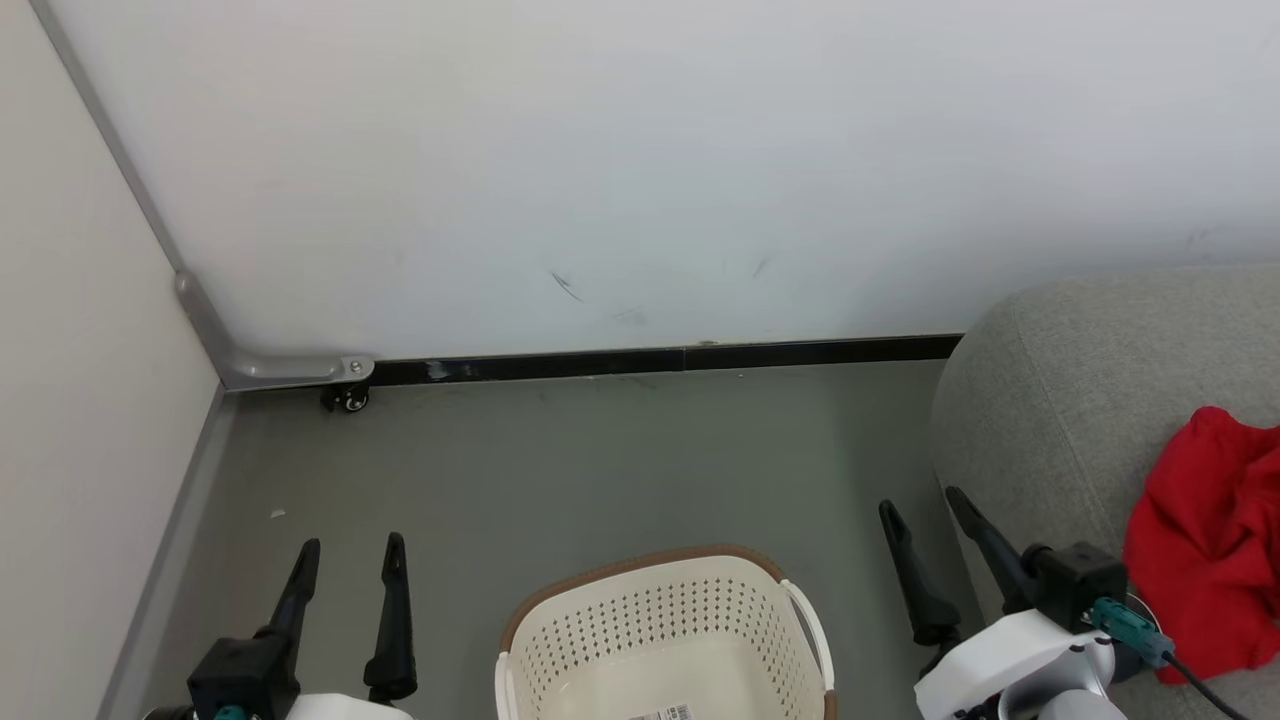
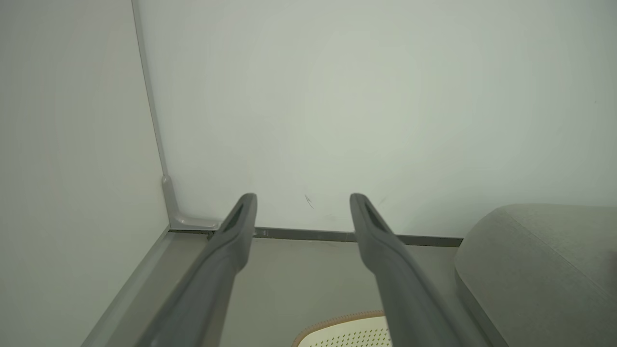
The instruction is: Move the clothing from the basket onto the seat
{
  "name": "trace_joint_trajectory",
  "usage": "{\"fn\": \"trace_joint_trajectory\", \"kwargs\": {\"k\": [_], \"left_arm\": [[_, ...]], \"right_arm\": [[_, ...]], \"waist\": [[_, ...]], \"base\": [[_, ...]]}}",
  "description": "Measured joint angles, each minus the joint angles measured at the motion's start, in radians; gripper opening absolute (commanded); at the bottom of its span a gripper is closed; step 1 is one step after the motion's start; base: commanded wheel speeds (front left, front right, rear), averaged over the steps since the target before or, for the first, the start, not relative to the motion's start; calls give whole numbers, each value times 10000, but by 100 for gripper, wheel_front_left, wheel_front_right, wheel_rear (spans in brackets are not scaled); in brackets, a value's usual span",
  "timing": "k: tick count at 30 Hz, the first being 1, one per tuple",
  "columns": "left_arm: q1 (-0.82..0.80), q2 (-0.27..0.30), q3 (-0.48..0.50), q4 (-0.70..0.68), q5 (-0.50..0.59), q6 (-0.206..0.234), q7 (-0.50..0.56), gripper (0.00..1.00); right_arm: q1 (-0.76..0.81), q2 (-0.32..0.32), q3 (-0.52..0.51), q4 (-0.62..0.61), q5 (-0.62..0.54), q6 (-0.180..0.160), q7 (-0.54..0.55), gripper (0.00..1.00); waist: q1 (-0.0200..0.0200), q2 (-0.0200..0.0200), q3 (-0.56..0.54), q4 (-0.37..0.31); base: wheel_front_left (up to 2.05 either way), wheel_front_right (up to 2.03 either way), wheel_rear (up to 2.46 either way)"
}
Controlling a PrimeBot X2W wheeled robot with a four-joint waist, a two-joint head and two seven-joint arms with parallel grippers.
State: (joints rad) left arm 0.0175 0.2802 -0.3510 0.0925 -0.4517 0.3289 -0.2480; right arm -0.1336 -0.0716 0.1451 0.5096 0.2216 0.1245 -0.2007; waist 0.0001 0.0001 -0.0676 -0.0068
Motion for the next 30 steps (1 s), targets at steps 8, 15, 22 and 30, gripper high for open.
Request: {"fn": "trace_joint_trajectory", "kwargs": {"k": [8, 15, 22, 30], "left_arm": [[94, -81, 4, 17, 159, 71, 0, 100], [123, -148, 36, -23, 263, 165, 0, 100], [125, -136, 54, -12, 483, 247, 0, 100], [125, -117, 36, 102, 602, 316, 0, 100]], "right_arm": [[484, 123, -353, -328, -453, 0, 163, 100], [573, 165, -466, -625, -604, 0, 278, 100], [778, 197, -608, -892, -763, 0, 454, 100], [928, 201, -694, -1185, -965, 0, 556, 100]], "waist": [[0, 0, -52, 16], [-1, 0, -32, 44], [-1, 0, 14, 82], [0, 0, 43, 101]], "base": [[0, 0, 0], [0, 0, 0], [0, 0, 0], [0, 0, 0]]}}
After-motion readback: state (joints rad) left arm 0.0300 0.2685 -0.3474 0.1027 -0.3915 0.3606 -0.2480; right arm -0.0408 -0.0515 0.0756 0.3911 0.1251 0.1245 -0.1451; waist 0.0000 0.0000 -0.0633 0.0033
